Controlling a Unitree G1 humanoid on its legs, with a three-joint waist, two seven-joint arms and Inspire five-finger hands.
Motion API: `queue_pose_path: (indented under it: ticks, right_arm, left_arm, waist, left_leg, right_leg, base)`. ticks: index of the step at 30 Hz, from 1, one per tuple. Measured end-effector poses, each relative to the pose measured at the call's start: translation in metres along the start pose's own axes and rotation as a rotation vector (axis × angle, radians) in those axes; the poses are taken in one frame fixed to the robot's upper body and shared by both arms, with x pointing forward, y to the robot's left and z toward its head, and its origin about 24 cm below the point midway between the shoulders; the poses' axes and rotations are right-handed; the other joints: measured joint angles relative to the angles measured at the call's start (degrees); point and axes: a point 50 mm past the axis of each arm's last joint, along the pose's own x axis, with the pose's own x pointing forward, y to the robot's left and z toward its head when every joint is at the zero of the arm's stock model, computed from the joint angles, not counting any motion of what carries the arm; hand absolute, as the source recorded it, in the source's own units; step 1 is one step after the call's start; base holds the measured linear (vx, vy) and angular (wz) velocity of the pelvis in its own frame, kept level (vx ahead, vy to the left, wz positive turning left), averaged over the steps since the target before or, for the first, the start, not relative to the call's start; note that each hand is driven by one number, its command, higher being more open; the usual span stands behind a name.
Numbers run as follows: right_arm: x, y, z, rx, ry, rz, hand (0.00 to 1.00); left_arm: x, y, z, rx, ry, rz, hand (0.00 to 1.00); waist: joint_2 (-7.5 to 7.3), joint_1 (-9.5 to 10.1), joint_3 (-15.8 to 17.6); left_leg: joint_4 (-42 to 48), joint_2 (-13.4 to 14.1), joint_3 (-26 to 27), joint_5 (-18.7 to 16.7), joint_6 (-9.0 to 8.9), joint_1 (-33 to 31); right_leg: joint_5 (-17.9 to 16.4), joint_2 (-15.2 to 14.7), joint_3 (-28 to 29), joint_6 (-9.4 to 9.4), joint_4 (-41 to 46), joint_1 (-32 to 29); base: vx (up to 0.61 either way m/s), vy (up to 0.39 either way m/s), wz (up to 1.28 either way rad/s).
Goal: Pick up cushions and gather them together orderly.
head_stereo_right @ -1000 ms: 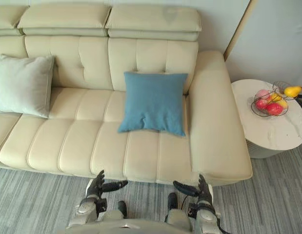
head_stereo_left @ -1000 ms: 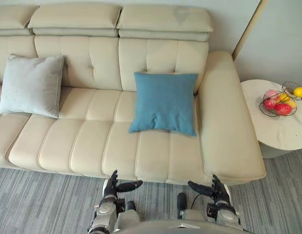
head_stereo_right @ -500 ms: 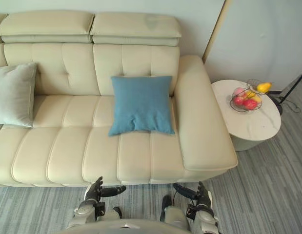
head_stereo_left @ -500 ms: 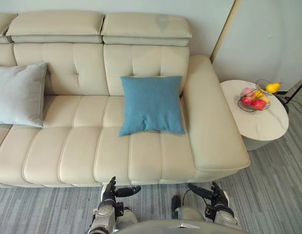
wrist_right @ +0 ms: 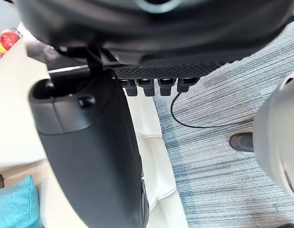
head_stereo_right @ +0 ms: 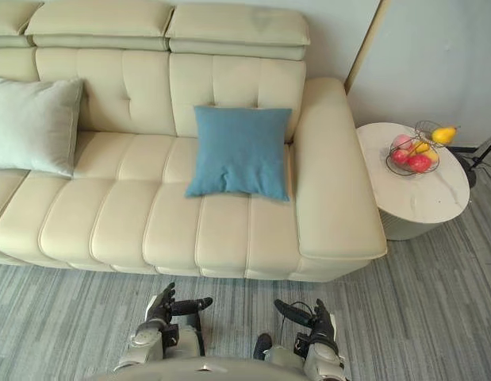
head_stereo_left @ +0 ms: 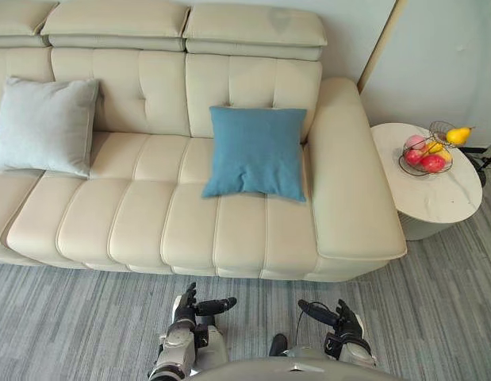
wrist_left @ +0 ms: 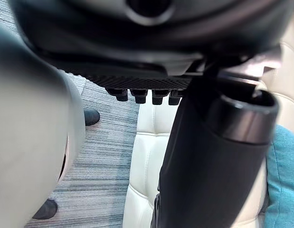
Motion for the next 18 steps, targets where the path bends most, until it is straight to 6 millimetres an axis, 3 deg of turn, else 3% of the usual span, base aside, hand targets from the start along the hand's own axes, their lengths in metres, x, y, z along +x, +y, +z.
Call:
queue_pose_path:
  ticks: [2,3,4,5,8,12,18]
  right_arm:
    - [-0.001,-0.004,-0.003,-0.005,0.006,-0.008,1.0]
    - [-0.001,-0.006,-0.004,-0.007,0.011,-0.013,1.0]
    - [-0.001,-0.007,-0.004,-0.005,0.011,-0.015,1.0]
    - [0.0,-0.007,-0.004,0.007,0.016,-0.014,1.0]
    - [-0.003,0.003,-0.013,0.03,0.055,0.025,1.0]
    - [-0.001,-0.008,-0.017,0.071,0.083,-0.015,1.0]
    - [0.002,-0.021,-0.021,0.116,0.132,-0.067,1.0]
  left_arm:
    - [0.0,-0.002,0.0,0.014,-0.002,-0.008,1.0]
    - [-0.001,-0.005,-0.002,0.025,0.002,-0.019,1.0]
    - [-0.002,-0.006,-0.003,0.024,0.005,-0.025,1.0]
    - [-0.002,-0.008,-0.003,0.023,0.012,-0.031,1.0]
    - [-0.002,0.006,-0.01,0.056,0.037,0.001,1.0]
    - [-0.004,0.008,-0.021,0.074,0.083,-0.004,1.0]
    - [-0.008,0.024,-0.038,0.101,0.155,0.028,1.0]
  waist:
    - [-0.18,-0.36,0.1]
    - [0.31,-0.52,-0.2]
    - [0.85,-0.59,-0.4]
    - [0.33,-0.61,-0.2]
    - [-2.16,-1.39,-1.8]
    - [-1.08,-2.02,-2.7]
    - [-0.02,-2.4,-3.2]
  left_leg:
    - [7.8,0.1,-0.2,-4.8,0.22,0.2]
    - [10.3,0.5,-0.3,-7.8,-0.11,1.5]
    - [8.9,0.5,-0.4,-9.2,-1.11,2.6]
    - [5.6,-0.8,0.2,-11.5,-1.39,3.5]
    - [-0.7,-5.4,2.2,-9.7,-0.15,6.6]
    - [-4.0,-8.3,2.2,-9.3,0.43,8.3]
    - [-6.9,-9.4,2.6,-8.3,1.18,11.6]
  right_leg:
    - [0.0,-1.5,-0.3,0.4,0.6,0.1]
    - [0.0,-2.1,-0.2,1.5,1.1,-0.2]
    - [0.0,-2.2,0.0,2.17,1.7,-0.6]
    - [0.2,-3.1,0.4,3.24,2.8,-1.7]
    - [1.6,-6.4,1.6,5.38,0.2,-0.8]
    - [3.6,-7.1,3.7,6.56,-4.3,1.4]
    - [4.3,-6.4,4.8,7.17,-8.4,4.5]
  base:
    - [-0.07,0.199,0.26]
    - [-0.05,0.189,0.19]
    - [-0.11,0.342,0.11]
    - [-0.11,0.286,0.01]
    - [-0.05,0.216,0.0]
    - [0.02,0.105,0.09]
    - [0.17,0.007,-0.08]
